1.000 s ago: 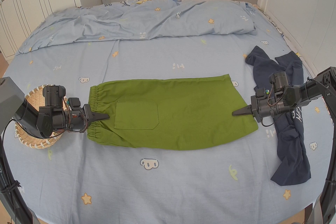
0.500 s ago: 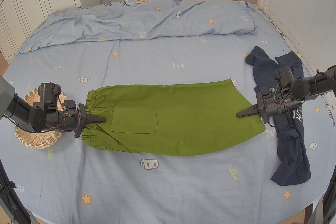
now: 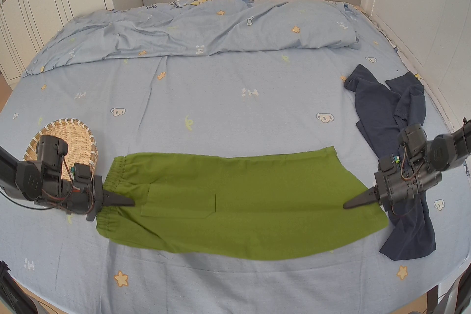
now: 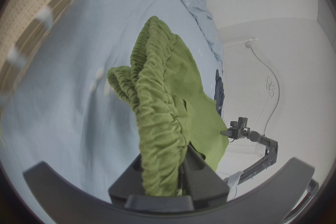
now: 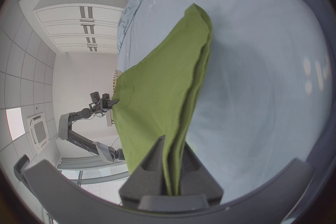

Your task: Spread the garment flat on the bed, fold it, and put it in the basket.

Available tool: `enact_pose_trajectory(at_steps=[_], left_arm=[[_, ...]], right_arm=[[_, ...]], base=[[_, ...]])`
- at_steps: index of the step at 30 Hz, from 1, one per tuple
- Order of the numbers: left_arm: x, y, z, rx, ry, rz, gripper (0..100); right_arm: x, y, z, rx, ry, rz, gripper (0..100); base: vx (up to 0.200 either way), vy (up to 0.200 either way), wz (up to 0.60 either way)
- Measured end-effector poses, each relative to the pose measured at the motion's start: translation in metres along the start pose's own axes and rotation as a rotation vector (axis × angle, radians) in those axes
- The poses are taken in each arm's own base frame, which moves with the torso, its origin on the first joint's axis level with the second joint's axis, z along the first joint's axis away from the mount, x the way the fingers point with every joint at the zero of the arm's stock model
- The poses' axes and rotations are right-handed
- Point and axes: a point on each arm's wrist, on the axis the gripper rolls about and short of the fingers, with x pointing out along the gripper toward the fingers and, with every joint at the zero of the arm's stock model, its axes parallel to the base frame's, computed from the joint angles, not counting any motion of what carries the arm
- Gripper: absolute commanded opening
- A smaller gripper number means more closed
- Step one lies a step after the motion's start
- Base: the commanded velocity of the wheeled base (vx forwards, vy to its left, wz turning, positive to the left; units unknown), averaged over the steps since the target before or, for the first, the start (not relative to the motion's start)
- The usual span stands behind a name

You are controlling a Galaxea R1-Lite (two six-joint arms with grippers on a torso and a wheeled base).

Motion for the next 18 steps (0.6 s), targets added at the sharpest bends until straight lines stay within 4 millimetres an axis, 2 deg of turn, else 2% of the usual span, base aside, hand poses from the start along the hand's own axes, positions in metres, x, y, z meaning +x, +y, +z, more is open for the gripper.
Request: enact_pose_trajectory(at_steps=[7,10,15,18], left_arm=[[-0.005,0.014,-0.054,0.003,0.095,0.033,0],[-0.007,0.018,-0.071,0.012,0.11,0.038,0],[-0.009,0.022,-0.087,0.05,0.099,0.038,0],[-0.009,0.023,-0.092,0.051,0.099,0.053,0]], right_arm=[[0.004,-0.007,-0.053,-0.021,0.012,0.0,0],[0.007,-0.009,-0.069,-0.051,0.002,0.004,0],[0.01,-0.009,-0.087,-0.073,0.006,0.011,0],[0.012,-0.009,-0.091,-0.074,0.016,0.014,0]], base=[[0.0,0.0,0.0],[0.0,0.0,0.0],[0.0,0.0,0.0],[0.0,0.0,0.0]])
